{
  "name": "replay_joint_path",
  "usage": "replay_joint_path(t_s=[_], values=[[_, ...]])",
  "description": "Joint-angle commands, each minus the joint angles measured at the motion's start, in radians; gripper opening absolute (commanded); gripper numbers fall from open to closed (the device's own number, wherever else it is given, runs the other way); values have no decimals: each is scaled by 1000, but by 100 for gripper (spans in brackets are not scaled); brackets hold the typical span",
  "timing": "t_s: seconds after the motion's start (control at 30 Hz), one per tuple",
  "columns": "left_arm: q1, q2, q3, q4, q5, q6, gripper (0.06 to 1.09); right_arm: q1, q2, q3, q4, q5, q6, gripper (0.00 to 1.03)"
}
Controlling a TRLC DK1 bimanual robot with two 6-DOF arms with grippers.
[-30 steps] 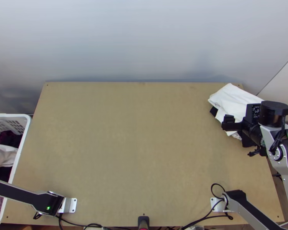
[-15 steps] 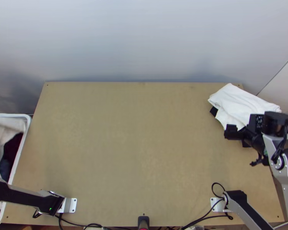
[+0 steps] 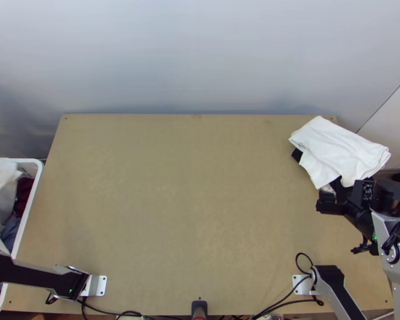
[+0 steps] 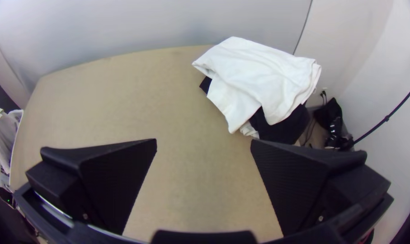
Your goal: Fold the t-shirt
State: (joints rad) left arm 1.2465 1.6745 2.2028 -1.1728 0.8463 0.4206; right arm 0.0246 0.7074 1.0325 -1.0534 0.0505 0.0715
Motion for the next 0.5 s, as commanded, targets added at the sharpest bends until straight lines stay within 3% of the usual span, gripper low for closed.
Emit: replay_joint_path(t_s=[0.0, 0.17, 0.33, 0.47], values=[[24, -39, 78, 52, 48, -54, 10, -15, -46, -22, -13, -8, 2, 97], [-32, -167, 21, -60, 149, -52, 10, -18, -56, -17, -11, -9, 4, 97], [-210, -286, -68, -208, 186, -48, 10, -31, -82, -31, -14, -11, 4, 97], [-453, -409, -328, -258, 188, -75, 10, -45, -98, -46, -22, -12, 7, 97]])
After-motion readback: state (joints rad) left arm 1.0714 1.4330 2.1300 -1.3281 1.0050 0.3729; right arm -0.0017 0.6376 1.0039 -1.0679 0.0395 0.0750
